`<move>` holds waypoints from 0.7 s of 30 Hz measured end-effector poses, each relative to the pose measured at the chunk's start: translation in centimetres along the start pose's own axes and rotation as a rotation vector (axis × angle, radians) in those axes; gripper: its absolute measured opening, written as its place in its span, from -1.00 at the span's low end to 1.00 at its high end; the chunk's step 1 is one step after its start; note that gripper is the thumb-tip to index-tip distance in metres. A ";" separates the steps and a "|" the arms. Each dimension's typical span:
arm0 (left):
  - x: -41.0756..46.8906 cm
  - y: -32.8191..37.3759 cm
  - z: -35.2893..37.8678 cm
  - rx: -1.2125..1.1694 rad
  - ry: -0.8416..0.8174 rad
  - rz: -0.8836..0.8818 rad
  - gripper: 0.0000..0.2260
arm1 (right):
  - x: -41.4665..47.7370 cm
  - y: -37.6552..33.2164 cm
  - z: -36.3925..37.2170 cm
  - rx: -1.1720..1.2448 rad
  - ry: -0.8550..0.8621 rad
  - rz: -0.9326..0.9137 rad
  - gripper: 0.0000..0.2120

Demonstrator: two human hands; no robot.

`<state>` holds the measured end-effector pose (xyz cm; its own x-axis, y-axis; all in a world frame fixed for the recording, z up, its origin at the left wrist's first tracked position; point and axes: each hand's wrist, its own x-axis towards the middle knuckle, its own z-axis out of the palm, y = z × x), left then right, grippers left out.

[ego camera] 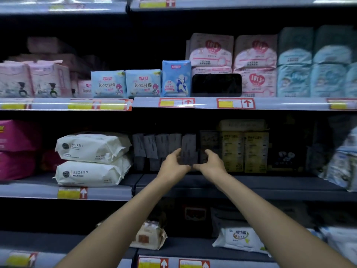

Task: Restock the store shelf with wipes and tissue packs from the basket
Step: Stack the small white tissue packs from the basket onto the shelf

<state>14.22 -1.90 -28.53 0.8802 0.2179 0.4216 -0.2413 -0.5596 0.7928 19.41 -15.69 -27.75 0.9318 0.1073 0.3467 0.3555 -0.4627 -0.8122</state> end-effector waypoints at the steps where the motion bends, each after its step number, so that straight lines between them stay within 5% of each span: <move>1: -0.5 -0.1 -0.4 0.085 -0.006 0.029 -0.28 | -0.5 0.1 -0.5 -0.015 -0.002 -0.008 -0.22; 10: -5.5 -1.1 -2.3 0.808 -0.089 0.222 -0.29 | -5.8 2.8 -4.9 -0.362 -0.114 -0.161 -0.07; 21: -11.9 -4.4 -0.3 1.006 -0.137 0.270 -0.17 | -13.1 6.5 -5.3 -0.600 -0.253 -0.201 0.16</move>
<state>4.72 -1.77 -36.90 0.9017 -0.0703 0.4266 -0.0408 -0.9961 -0.0780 9.12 -24.73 -35.09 0.8661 0.4111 0.2843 0.4896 -0.8123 -0.3169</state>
